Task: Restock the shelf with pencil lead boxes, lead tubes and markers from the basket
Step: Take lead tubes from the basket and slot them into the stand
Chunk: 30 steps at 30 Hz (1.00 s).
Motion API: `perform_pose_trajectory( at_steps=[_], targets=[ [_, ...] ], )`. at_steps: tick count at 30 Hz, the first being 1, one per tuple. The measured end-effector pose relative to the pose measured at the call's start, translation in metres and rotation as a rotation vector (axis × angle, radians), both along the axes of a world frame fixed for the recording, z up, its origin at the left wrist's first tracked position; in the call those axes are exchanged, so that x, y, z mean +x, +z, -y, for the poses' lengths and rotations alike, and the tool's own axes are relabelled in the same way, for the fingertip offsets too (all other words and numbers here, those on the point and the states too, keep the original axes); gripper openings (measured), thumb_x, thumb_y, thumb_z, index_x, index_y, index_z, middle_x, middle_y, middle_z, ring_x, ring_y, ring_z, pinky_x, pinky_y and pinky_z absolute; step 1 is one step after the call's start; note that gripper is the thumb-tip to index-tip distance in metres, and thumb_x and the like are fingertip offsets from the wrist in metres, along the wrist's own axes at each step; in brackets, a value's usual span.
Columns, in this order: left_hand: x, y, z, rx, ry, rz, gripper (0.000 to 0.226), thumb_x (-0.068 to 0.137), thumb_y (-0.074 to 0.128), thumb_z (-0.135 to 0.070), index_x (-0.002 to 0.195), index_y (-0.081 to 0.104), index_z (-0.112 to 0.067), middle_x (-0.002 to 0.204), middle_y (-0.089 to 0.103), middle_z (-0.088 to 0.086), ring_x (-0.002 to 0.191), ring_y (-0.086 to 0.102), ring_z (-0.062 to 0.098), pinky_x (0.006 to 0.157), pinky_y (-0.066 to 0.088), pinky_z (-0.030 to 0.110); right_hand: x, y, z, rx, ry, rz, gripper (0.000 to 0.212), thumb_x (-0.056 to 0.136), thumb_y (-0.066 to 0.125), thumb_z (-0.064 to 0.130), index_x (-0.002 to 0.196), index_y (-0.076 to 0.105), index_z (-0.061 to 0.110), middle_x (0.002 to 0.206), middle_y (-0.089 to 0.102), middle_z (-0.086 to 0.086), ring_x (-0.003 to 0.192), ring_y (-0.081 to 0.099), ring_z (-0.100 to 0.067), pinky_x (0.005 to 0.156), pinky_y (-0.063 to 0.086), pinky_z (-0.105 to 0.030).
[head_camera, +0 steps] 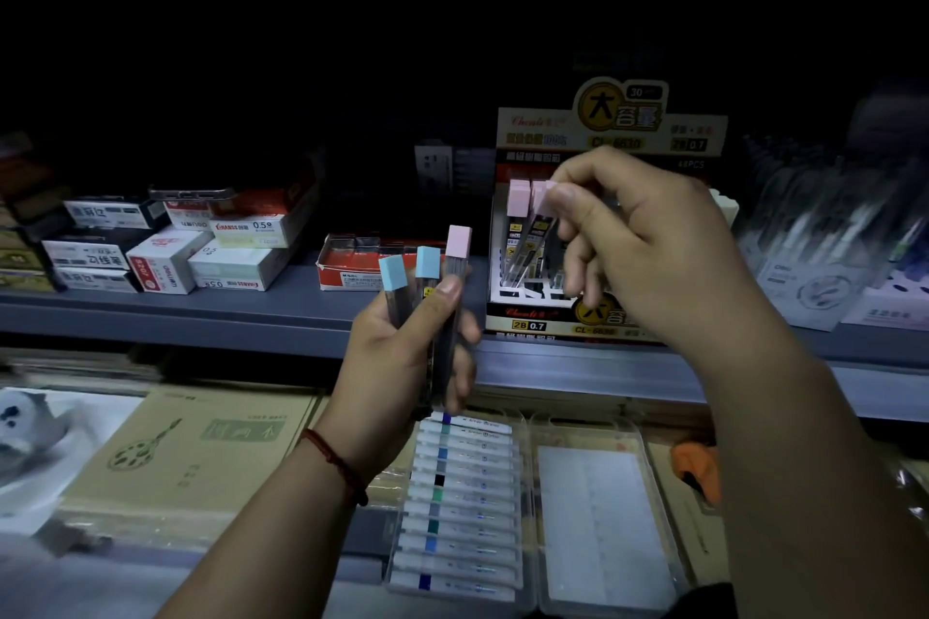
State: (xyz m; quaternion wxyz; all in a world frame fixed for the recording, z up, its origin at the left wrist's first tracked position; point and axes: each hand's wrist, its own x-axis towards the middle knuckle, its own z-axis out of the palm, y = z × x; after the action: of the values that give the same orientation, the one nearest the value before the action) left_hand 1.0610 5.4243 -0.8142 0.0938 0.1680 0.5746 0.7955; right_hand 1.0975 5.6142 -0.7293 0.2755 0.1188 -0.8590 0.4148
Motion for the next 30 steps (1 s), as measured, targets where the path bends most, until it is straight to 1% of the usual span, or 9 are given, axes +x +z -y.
perform_pose_trajectory(
  at_steps=[3,7,10,13,18,21,23,25,30],
  targets=[
    [0.0,0.0,-0.001,0.013,0.007,0.018,0.031,0.101,0.056,-0.033,0.084,0.06,-0.007,0.061,0.048,0.016,0.039,0.037,0.02,0.041,0.027,0.02,-0.009,-0.01,0.0,0.072,-0.1,-0.013,0.018,0.103,0.055,0.02,0.093,0.069,0.016,0.066,0.06,0.002,0.046,0.06,-0.014,0.053,0.046,-0.025],
    [0.0,0.001,-0.001,0.029,-0.019,0.034,0.029,0.1,0.051,-0.031,0.093,0.059,-0.004,0.055,0.045,0.016,0.038,0.031,0.018,0.04,0.024,0.02,-0.018,-0.025,0.011,0.178,-0.269,-0.164,0.019,0.101,0.06,0.024,0.107,0.077,0.018,0.083,0.069,0.005,0.07,0.06,-0.007,0.072,0.052,-0.028],
    [0.001,0.002,-0.003,0.039,-0.026,0.011,0.027,0.099,0.055,-0.031,0.088,0.063,-0.008,0.06,0.048,0.02,0.04,0.036,0.02,0.04,0.03,0.021,-0.018,-0.03,0.016,0.093,-0.305,-0.199,0.029,0.1,0.062,0.024,0.128,0.068,0.02,0.08,0.06,0.01,0.065,0.049,0.006,0.066,0.038,-0.005],
    [0.005,0.004,-0.004,0.03,-0.054,-0.009,0.032,0.097,0.057,-0.032,0.092,0.064,-0.002,0.056,0.051,0.019,0.038,0.041,0.023,0.04,0.036,0.024,-0.012,-0.029,0.024,-0.081,-0.162,-0.101,0.026,0.098,0.063,0.029,0.122,0.068,0.02,0.067,0.058,0.0,0.051,0.058,-0.009,0.058,0.047,-0.019],
    [0.009,0.006,-0.008,0.013,-0.134,-0.049,0.028,0.094,0.058,-0.031,0.087,0.066,-0.004,0.061,0.055,0.021,0.044,0.051,0.026,0.044,0.046,0.028,-0.001,-0.022,0.027,-0.307,0.087,0.119,0.02,0.096,0.067,0.017,0.116,0.071,0.02,0.064,0.067,-0.007,0.04,0.055,-0.018,0.043,0.043,-0.022],
    [0.01,0.006,-0.011,0.033,-0.165,-0.064,0.024,0.094,0.056,-0.03,0.095,0.068,-0.01,0.079,0.064,0.019,0.051,0.056,0.026,0.044,0.05,0.03,-0.001,-0.021,0.023,-0.428,0.115,0.072,0.015,0.094,0.068,0.006,0.108,0.07,0.012,0.071,0.069,-0.012,0.048,0.061,-0.029,0.046,0.05,-0.028],
    [0.009,0.007,-0.012,0.02,-0.149,-0.063,0.027,0.094,0.055,-0.034,0.112,0.071,-0.021,0.087,0.067,0.015,0.052,0.058,0.026,0.041,0.049,0.028,0.0,-0.017,0.015,-0.507,0.064,-0.021,0.014,0.093,0.068,0.003,0.106,0.066,0.006,0.079,0.069,-0.014,0.055,0.067,-0.029,0.049,0.054,-0.03],
    [0.007,0.005,-0.012,-0.006,-0.084,-0.079,0.031,0.098,0.051,-0.034,0.124,0.067,-0.027,0.082,0.066,0.013,0.045,0.054,0.022,0.037,0.042,0.023,0.003,-0.012,0.004,-0.516,-0.008,-0.094,0.013,0.094,0.066,0.003,0.107,0.064,0.003,0.08,0.069,-0.014,0.06,0.069,-0.025,0.055,0.058,-0.031],
    [0.001,0.001,-0.011,-0.006,0.034,-0.007,0.025,0.102,0.05,-0.031,0.119,0.068,-0.026,0.062,0.039,0.001,0.042,0.028,0.013,0.04,0.024,0.021,0.01,-0.008,-0.013,-0.331,-0.112,-0.166,0.014,0.099,0.062,0.009,0.112,0.067,0.009,0.083,0.073,-0.004,0.068,0.071,-0.018,0.071,0.061,-0.037]
  ],
)
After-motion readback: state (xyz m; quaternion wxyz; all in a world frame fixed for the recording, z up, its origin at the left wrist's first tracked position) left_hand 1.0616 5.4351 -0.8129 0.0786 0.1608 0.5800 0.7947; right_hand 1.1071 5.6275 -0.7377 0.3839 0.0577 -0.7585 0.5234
